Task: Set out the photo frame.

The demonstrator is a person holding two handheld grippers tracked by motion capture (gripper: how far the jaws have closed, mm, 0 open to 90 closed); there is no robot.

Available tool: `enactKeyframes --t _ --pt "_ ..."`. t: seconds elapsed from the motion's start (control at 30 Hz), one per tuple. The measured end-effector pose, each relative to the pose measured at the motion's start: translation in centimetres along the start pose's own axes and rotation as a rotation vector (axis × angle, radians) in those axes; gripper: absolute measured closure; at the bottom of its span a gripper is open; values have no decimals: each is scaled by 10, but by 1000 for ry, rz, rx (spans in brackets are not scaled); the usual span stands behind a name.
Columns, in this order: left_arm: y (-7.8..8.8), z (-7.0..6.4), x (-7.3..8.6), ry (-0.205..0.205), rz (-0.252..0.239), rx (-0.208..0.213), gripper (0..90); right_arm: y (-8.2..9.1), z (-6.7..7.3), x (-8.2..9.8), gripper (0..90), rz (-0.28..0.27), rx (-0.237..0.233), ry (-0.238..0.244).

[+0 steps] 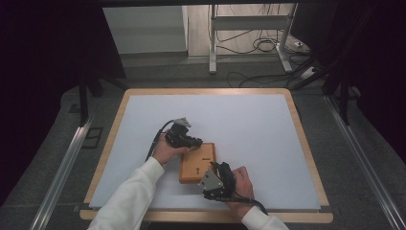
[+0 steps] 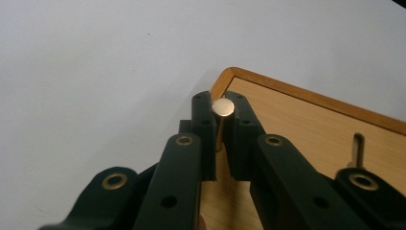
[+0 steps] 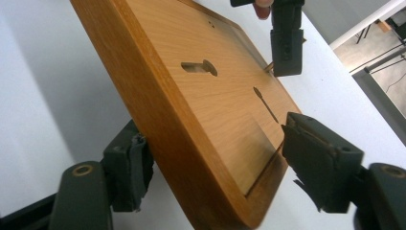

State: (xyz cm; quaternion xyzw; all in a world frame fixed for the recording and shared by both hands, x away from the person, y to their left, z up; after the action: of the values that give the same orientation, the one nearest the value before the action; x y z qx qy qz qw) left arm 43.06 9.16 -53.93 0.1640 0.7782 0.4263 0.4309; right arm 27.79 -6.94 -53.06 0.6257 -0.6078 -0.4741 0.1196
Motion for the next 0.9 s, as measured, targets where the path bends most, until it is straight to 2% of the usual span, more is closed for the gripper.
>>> enactKeyframes --t 0.2,0.4,0.47,0.53,0.57,0.6,0.63,0.7,0.73,0.77,0.8,0.9 --pt "-1 0 -1 -9 4 -34 813 5 -9 -3 371 -15 -6 13" --pt "-1 2 -1 4 -4 -32 786 8 -18 -7 403 -34 -10 5" --pt "1 1 -1 8 -15 -49 723 9 -19 -8 407 -38 -12 -1" --pt "6 -1 0 22 -32 -92 644 8 -19 -8 408 -40 -16 -7" --pt "6 -1 0 22 -32 -92 613 8 -20 -8 409 -39 -16 -6" --pt "13 -3 4 14 -44 -137 585 8 -20 -8 409 -37 -17 -4" --pt "13 -3 4 14 -44 -137 564 8 -20 -8 410 -37 -17 -3" --pt "27 -3 14 32 -80 -147 514 8 -20 -8 411 -35 -17 -1" --pt "27 -3 14 32 -80 -147 506 8 -20 -8 410 -34 -17 -1" --pt "35 -4 23 35 -85 -140 492 8 -21 -8 411 -33 -18 -1" --pt "35 -4 23 35 -85 -140 475 8 -21 -8 411 -33 -18 -1" --pt "46 -6 38 50 -98 -148 435 8 -21 -8 411 -31 -20 1"
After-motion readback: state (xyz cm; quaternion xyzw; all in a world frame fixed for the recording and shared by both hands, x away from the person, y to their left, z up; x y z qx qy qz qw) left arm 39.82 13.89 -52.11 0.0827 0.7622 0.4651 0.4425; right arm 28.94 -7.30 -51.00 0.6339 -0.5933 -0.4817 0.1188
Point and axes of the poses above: each handheld gripper's, and its own axes: y roughly backward along the jaws, x roughly out of its underside, z roughly to its left, the point moved 3 cm from there along -y, roughly forward along the jaws, and after that the axes turned 15 degrees about z, right-handed, at the moved point
